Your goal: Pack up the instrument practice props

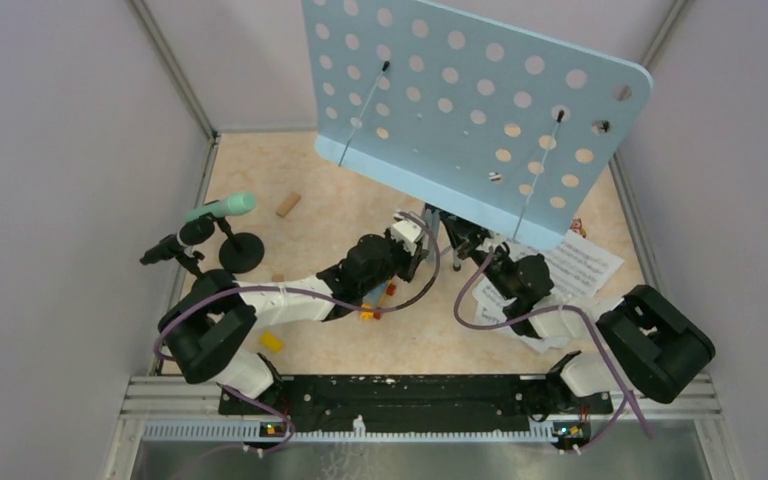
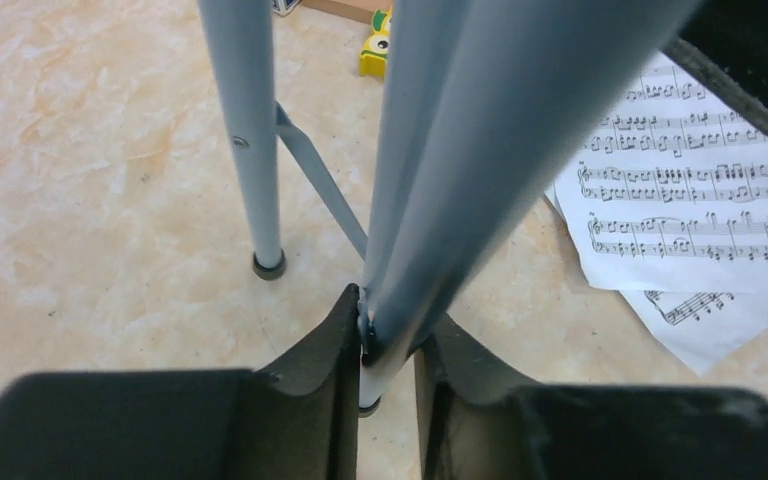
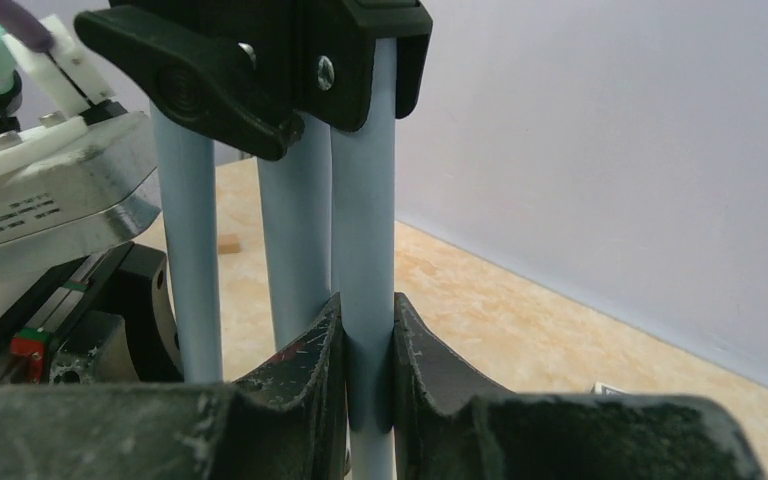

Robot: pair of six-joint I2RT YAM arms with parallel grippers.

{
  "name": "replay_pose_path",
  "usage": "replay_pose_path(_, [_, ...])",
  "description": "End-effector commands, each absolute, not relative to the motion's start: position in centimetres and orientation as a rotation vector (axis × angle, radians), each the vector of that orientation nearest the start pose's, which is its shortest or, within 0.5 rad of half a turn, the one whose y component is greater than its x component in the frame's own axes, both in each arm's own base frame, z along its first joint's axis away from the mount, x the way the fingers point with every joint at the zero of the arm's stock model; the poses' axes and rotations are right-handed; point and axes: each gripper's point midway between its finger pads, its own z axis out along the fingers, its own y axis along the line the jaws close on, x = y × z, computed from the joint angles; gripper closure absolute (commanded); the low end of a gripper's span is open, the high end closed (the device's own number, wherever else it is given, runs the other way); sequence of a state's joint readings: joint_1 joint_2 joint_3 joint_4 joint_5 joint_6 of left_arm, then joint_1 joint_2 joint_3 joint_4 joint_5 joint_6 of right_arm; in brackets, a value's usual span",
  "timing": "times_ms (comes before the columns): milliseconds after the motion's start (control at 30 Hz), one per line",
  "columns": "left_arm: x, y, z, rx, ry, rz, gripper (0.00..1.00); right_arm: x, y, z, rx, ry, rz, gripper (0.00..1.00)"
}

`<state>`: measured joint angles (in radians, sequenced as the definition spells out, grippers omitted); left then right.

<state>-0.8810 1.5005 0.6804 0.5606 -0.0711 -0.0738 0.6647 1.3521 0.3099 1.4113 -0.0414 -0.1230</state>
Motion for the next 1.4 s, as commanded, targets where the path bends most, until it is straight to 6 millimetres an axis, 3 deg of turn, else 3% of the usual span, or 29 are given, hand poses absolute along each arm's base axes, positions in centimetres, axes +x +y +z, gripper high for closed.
replay_pose_path(0, [31.0,-32.2,12.0,0.645,1.791,-0.524,0.86,29.8,25.4,22.8,-0.523,1.207,0.581,1.00])
replay_pose_path(100, [31.1,-32.7,12.0,0.656,1.795,-0.547,1.00,29.7,25.4,22.8,-0.523,1.217,0.588,0.95])
replay_pose_path(300, [31.1,-33.2,12.5,0.667,1.778,-0.576,1.00,28.9,24.3,23.1,-0.503,1.221,0.578,0.74])
replay_pose_path(367, [31.1,-33.1,12.4,0.663,1.779,-0.572,1.00,28.4,23.9,22.9,-0.501,1.228,0.578,0.64])
replay_pose_path(433, [31.1,-33.1,12.5,0.663,1.778,-0.574,1.00,28.0,23.4,22.7,-0.499,1.235,0.573,0.47])
replay_pose_path(533, [31.1,-33.0,12.3,0.661,1.785,-0.572,1.00,27.1,22.5,22.4,-0.498,1.249,0.567,0.37])
replay_pose_path(667, [30.8,-33.4,12.4,0.678,1.780,-0.592,1.00,25.9,22.0,22.5,-0.517,1.246,0.579,0.33])
replay_pose_path(800, [30.6,-33.8,12.5,0.705,1.774,-0.613,1.00,25.9,22.3,23.4,-0.536,1.227,0.576,0.31])
replay_pose_path(1367, [29.6,-34.8,13.2,0.781,1.749,-0.677,1.00,30.3,26.6,28.4,-0.498,1.141,0.644,0.19])
